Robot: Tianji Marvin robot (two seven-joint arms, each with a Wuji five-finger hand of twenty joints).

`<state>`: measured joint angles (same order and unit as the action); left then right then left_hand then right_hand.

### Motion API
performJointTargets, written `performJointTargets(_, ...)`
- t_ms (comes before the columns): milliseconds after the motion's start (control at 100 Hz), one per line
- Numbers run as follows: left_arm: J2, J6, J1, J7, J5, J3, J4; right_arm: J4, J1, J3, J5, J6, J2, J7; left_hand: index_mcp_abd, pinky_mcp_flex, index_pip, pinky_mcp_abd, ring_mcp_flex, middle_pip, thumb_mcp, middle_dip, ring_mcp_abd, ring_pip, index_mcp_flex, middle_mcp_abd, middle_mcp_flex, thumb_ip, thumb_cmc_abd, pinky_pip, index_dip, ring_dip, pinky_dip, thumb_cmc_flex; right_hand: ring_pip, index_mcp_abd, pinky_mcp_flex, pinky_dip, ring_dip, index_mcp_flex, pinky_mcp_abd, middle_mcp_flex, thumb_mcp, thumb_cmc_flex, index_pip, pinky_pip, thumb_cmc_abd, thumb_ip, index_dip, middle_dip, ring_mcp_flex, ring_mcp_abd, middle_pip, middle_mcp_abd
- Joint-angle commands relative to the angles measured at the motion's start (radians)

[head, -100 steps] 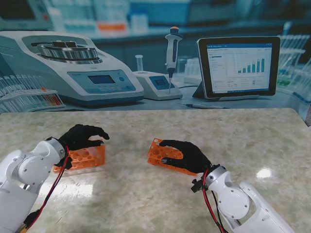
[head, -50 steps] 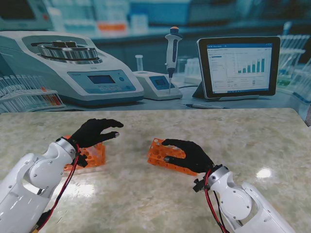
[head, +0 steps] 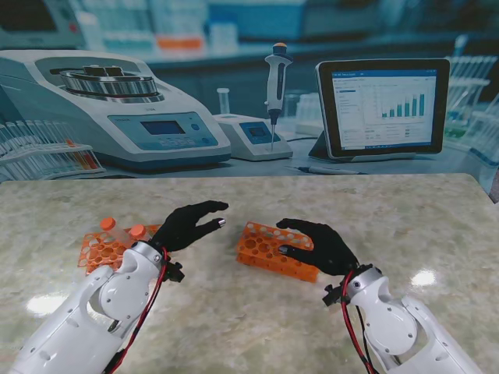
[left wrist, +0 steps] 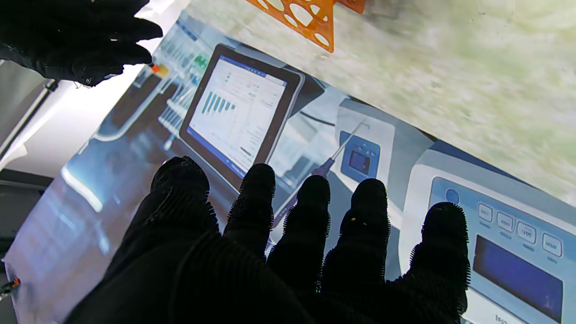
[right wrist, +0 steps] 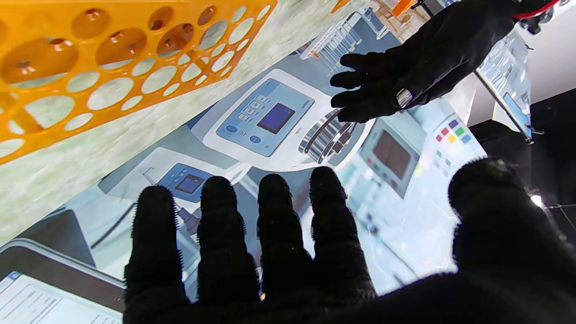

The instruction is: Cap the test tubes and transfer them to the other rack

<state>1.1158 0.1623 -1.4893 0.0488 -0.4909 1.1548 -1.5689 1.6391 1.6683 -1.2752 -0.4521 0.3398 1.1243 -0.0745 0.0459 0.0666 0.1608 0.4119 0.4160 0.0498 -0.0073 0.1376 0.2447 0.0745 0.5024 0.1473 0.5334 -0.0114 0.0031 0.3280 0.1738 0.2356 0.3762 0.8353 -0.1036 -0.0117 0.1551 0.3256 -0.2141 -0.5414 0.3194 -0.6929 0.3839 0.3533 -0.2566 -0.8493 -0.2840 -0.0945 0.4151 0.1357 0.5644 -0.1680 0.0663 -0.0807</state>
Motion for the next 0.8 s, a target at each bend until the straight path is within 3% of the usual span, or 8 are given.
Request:
performJointTargets(0,0.013,-0.004,-0.011,0.005,0.01,-0.003,0.01,0.001,0.01,-0.008,0.0,-0.016,0.0,-0.002,0.014,0.002,-0.018,0.032,-0.005,-0.007,-0.016,-0.016,0.016,-0.012,0.001,0.008,-0.003,0.002,0.046,-0.045,-0.012,-0.01,-0.031,-0.015,0.011,0.001,-0.017,-0.026,0.021,0.031,0.018,0.034,-0.019,-0.021,0.011,0.019,0.039,0.009,-0.005,-0.004,-0.04,0.028,-0.007,0.012)
performJointTargets(360,0.024,-0.001,-0.062,0.058,0.028,0.006,0.024,-0.04,-0.02,-0.018,-0.014,-0.085,0.0,0.002,0.013,0.006,-0.004,0.033,0.016,-0.008,-0.015,-0.008,0.019,-0.005,0.027,0.008,0.01,0.001,0.044,-0.043,0.0,0.001,-0.03,-0.026,0.009,0.01,-0.028,-0.03,0.02,0.039,0.01,0.04,-0.02,-0.017,0.009,0.02,0.049,0.014,0.001,0.001,-0.047,0.024,-0.004,0.013)
performJointTargets(790,0.021,-0.02,-0.068,0.043,0.025,0.009,0.015,-0.052,-0.035,-0.016,-0.017,-0.111,-0.001,0.012,0.017,0.009,-0.008,0.03,0.017,-0.007,-0.014,-0.009,0.017,-0.007,0.032,0.01,0.015,0.001,0.046,-0.05,0.0,0.0,-0.037,-0.024,0.009,0.006,-0.031,-0.03,0.02,0.042,0.009,0.042,-0.023,-0.006,0.011,0.022,0.049,0.017,0.005,0.003,-0.049,0.025,-0.005,0.013)
